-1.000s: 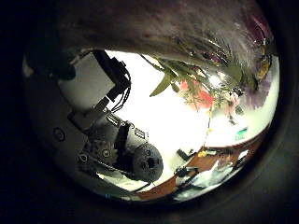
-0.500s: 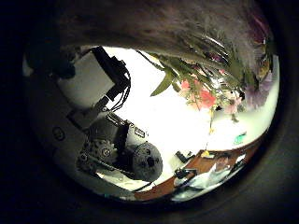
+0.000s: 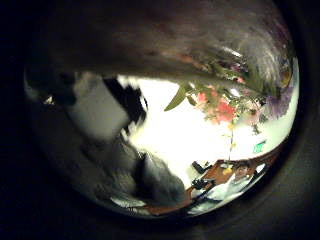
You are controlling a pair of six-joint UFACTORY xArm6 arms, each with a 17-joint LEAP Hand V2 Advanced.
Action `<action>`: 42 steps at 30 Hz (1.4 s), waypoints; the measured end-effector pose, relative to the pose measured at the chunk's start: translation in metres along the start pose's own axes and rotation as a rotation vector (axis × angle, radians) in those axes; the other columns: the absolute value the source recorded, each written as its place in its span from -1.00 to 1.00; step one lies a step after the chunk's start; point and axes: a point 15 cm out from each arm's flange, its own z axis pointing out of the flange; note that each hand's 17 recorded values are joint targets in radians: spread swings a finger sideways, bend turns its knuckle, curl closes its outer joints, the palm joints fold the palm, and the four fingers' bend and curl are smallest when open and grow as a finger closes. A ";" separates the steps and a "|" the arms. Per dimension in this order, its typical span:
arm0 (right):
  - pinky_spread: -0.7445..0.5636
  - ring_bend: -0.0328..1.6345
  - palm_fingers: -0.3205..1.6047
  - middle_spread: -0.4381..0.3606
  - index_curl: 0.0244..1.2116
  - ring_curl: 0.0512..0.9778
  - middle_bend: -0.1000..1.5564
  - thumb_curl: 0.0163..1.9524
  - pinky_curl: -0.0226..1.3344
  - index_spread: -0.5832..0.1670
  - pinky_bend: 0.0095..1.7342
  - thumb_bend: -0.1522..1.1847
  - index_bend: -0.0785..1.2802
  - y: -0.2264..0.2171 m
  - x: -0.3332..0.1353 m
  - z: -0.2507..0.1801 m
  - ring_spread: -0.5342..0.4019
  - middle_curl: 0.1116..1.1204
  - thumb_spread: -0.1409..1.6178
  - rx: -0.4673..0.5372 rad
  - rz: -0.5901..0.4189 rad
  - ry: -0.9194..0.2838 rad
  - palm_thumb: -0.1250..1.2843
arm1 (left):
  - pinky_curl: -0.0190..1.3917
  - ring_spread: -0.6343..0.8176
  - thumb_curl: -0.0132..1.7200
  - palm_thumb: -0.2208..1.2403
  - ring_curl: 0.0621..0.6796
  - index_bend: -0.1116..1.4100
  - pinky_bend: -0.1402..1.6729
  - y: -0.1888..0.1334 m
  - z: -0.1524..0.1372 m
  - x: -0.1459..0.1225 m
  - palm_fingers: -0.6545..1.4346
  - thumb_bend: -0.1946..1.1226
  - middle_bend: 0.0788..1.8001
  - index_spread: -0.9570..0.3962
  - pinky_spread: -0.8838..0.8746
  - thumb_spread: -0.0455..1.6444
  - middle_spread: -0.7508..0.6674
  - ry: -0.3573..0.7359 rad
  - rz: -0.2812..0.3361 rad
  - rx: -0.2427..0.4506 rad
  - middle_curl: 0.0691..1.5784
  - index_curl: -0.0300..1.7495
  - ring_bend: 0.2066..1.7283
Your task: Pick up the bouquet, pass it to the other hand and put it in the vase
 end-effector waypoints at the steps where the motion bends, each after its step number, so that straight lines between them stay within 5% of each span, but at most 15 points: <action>1: 0.80 -0.45 -0.26 0.13 -0.41 -0.65 -0.65 -0.47 -0.60 -0.30 -0.60 -0.80 -0.60 0.000 -0.001 0.000 0.33 -0.53 0.36 -0.001 -0.001 -0.001 0.39 | 0.19 0.01 -0.26 -0.12 0.07 -0.68 -0.17 0.002 -0.004 -0.008 -0.78 -0.87 -0.55 -0.21 -0.07 0.19 -0.20 -0.025 -0.011 -0.011 0.21 0.28 0.19; 2: 0.80 -0.45 -0.26 0.13 -0.41 -0.65 -0.64 -0.47 -0.60 -0.29 -0.60 -0.80 -0.61 0.001 -0.001 0.000 0.32 -0.53 0.36 -0.002 -0.004 -0.001 0.39 | 0.07 0.21 -0.32 -0.26 -0.14 -0.77 -0.28 0.001 -0.011 -0.017 -0.81 -0.86 -0.68 -0.08 0.14 0.17 0.04 -0.055 -0.019 -0.019 0.11 0.20 0.06; 6: 0.80 -0.45 -0.24 0.13 -0.40 -0.65 -0.64 -0.47 -0.61 -0.28 -0.62 -0.80 -0.60 0.000 -0.002 0.000 0.31 -0.53 0.36 -0.001 -0.004 -0.001 0.39 | -0.14 0.54 -0.43 -0.45 -0.44 -0.85 -0.45 -0.001 -0.042 -0.058 -0.74 -0.81 -0.86 0.20 0.49 0.12 0.53 -0.185 -0.072 -0.059 -0.11 -0.04 -0.15; 12: 0.82 -0.46 -0.23 0.13 -0.38 -0.66 -0.65 -0.47 -0.62 -0.27 -0.63 -0.80 -0.60 0.001 -0.003 0.000 0.30 -0.53 0.36 -0.002 -0.007 0.000 0.39 | -0.31 0.75 -0.51 -0.55 -0.61 -0.80 -0.56 0.018 -0.082 -0.083 -0.66 -0.78 -0.92 0.40 0.70 0.07 0.86 -0.205 -0.185 -0.111 -0.35 -0.34 -0.33; 17: 0.82 -0.46 -0.21 0.13 -0.37 -0.66 -0.65 -0.47 -0.63 -0.26 -0.65 -0.80 -0.59 0.002 -0.006 0.000 0.29 -0.54 0.36 -0.006 -0.013 0.003 0.39 | -0.39 0.81 -0.55 -0.57 -0.67 -0.72 -0.64 0.050 -0.107 -0.097 -0.53 -0.76 -0.91 0.45 0.75 0.05 0.92 -0.313 -0.300 -0.232 -0.48 -0.48 -0.40; 20: 0.82 -0.47 -0.20 0.13 -0.36 -0.67 -0.64 -0.47 -0.63 -0.27 -0.66 -0.80 -0.59 0.003 -0.011 0.000 0.29 -0.54 0.36 -0.008 -0.024 0.003 0.39 | -0.42 0.83 -0.56 -0.58 -0.67 -0.69 -0.65 0.086 -0.128 -0.101 -0.50 -0.76 -0.91 0.48 0.76 0.05 0.93 -0.439 -0.411 -0.402 -0.52 -0.51 -0.42; 22: 0.82 -0.48 -0.20 0.13 -0.35 -0.67 -0.65 -0.47 -0.64 -0.27 -0.66 -0.80 -0.59 0.005 -0.015 0.001 0.28 -0.53 0.36 -0.016 -0.029 -0.003 0.39 | -0.45 0.85 -0.57 -0.59 -0.68 -0.66 -0.65 0.123 -0.147 -0.101 -0.49 -0.76 -0.91 0.51 0.76 0.04 0.94 -0.532 -0.536 -0.558 -0.57 -0.54 -0.44; 25: 0.82 -0.48 -0.19 0.13 -0.35 -0.67 -0.64 -0.47 -0.64 -0.27 -0.67 -0.80 -0.59 0.012 -0.022 0.003 0.27 -0.53 0.36 -0.036 -0.045 -0.014 0.39 | -0.48 0.86 -0.58 -0.59 -0.69 -0.65 -0.65 0.148 -0.168 -0.102 -0.47 -0.76 -0.91 0.53 0.76 0.05 0.94 -0.632 -0.631 -0.653 -0.62 -0.56 -0.46; 35: 0.81 -0.51 -0.15 0.10 -0.32 -0.68 -0.64 -0.46 -0.65 -0.30 -0.71 -0.80 -0.59 0.035 -0.024 0.007 0.26 -0.52 0.36 -0.088 -0.056 -0.082 0.40 | -0.53 0.87 -0.60 -0.60 -0.66 -0.67 -0.63 0.177 -0.158 -0.082 -0.43 -0.76 -0.89 0.56 0.76 0.08 0.93 -0.799 -0.812 -0.769 -0.72 -0.60 -0.49; 42: 0.82 -0.52 -0.13 0.09 -0.30 -0.69 -0.65 -0.46 -0.66 -0.30 -0.72 -0.80 -0.59 0.053 -0.008 -0.013 0.23 -0.52 0.36 -0.107 -0.055 -0.057 0.40 | -0.52 0.86 -0.61 -0.61 -0.60 -0.70 -0.59 0.187 -0.136 -0.055 -0.45 -0.75 -0.88 0.53 0.76 0.11 0.93 -0.761 -0.801 -0.763 -0.73 -0.67 -0.45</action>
